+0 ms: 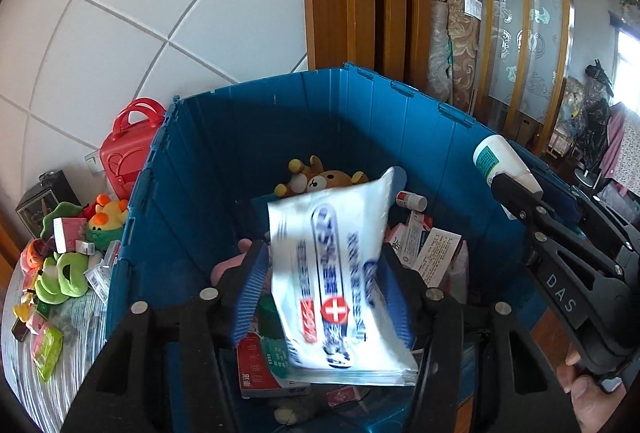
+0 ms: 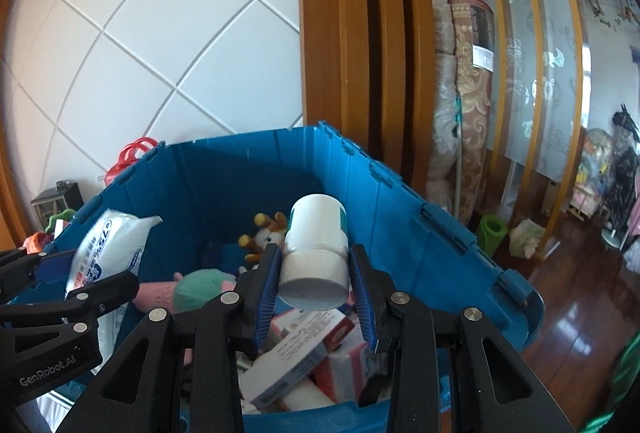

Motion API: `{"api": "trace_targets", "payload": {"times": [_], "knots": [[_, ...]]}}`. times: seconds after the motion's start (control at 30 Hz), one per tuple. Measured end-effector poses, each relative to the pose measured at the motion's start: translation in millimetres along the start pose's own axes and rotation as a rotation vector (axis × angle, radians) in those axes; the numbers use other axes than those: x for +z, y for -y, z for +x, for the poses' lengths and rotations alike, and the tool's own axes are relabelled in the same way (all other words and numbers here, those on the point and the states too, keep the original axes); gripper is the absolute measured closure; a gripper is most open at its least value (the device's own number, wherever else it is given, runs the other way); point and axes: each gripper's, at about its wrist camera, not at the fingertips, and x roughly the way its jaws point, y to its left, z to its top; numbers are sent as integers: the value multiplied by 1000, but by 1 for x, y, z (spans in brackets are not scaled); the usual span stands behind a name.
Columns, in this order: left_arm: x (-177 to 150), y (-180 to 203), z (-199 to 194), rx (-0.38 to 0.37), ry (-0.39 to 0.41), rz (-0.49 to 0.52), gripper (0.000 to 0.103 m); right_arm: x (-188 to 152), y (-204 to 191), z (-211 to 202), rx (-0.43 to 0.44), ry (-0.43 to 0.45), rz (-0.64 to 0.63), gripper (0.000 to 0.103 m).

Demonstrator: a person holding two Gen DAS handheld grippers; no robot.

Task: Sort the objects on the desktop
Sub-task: 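Open both grippers to drop the wipes packet and bottle into the bin, then withdraw both grippers from the bin back over the table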

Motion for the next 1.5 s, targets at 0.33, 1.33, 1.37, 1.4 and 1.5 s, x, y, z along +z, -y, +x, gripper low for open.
{"api": "trace_targets", "payload": {"times": [0.33, 1.33, 1.37, 1.4, 1.5], "knots": [[-1, -8, -12, 26, 31, -36, 41, 6, 6, -12, -20, 52, -14, 3], [-77, -284, -118, 350, 273, -277, 23, 21, -202, -77, 278, 237, -96, 0], [-83, -304, -118, 357, 260, -283, 23, 22, -222, -80, 294, 242, -102, 0], [-88, -324, -116, 359, 242, -286, 23, 22, -241, -82, 309, 244, -110, 0], [-104, -381, -109, 370, 186, -291, 23, 20, -304, -80, 330, 238, -131, 0]]}}
